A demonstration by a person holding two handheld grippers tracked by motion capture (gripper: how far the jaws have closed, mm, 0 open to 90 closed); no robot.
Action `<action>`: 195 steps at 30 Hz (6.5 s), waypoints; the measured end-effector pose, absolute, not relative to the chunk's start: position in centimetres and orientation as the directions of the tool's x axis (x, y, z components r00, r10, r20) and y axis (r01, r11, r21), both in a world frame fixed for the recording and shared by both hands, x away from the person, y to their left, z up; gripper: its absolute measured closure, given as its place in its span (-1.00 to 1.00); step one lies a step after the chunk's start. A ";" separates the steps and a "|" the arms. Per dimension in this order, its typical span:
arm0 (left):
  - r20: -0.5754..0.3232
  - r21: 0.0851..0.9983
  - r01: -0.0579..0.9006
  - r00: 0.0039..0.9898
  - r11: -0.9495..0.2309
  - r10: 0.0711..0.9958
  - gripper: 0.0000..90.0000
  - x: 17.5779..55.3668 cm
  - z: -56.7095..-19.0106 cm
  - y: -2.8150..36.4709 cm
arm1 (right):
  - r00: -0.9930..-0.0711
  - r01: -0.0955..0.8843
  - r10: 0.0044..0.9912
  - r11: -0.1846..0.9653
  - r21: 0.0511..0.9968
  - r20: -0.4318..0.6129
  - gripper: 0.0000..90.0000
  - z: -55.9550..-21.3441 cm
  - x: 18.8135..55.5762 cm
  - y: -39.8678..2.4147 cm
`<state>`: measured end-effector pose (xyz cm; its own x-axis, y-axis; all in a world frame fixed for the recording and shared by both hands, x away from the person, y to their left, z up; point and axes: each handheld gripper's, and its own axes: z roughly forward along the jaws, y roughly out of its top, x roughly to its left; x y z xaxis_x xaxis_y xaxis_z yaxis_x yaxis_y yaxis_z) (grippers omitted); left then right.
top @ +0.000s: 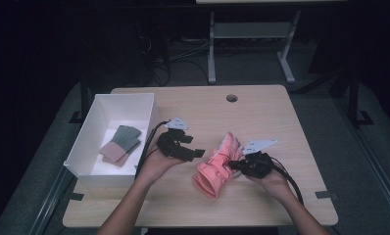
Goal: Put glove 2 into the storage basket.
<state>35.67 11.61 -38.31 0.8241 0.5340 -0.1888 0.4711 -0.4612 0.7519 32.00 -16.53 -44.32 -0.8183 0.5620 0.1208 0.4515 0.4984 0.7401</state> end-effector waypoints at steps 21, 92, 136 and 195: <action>-0.249 0.627 0.496 0.858 -0.600 0.449 -0.63 38.4 -42.7 5.1 | -0.808 0.476 0.577 0.515 0.713 0.122 1.00 -45.6 32.1 -15.6; -0.472 0.593 0.658 0.751 -0.465 0.461 0.34 38.8 -36.5 9.9 | -0.669 0.517 0.734 0.347 0.782 0.116 -0.94 -45.5 27.4 -22.1; -0.370 0.675 0.696 0.605 -0.243 0.705 0.34 38.4 -24.7 28.1 | -0.656 0.538 0.748 0.365 0.760 0.105 -0.94 -46.2 27.8 -22.1; -0.362 0.511 0.837 0.415 -0.194 0.835 -0.63 42.1 -37.6 32.4 | -0.652 0.545 0.750 0.364 0.755 0.109 -0.94 -46.3 27.8 -22.2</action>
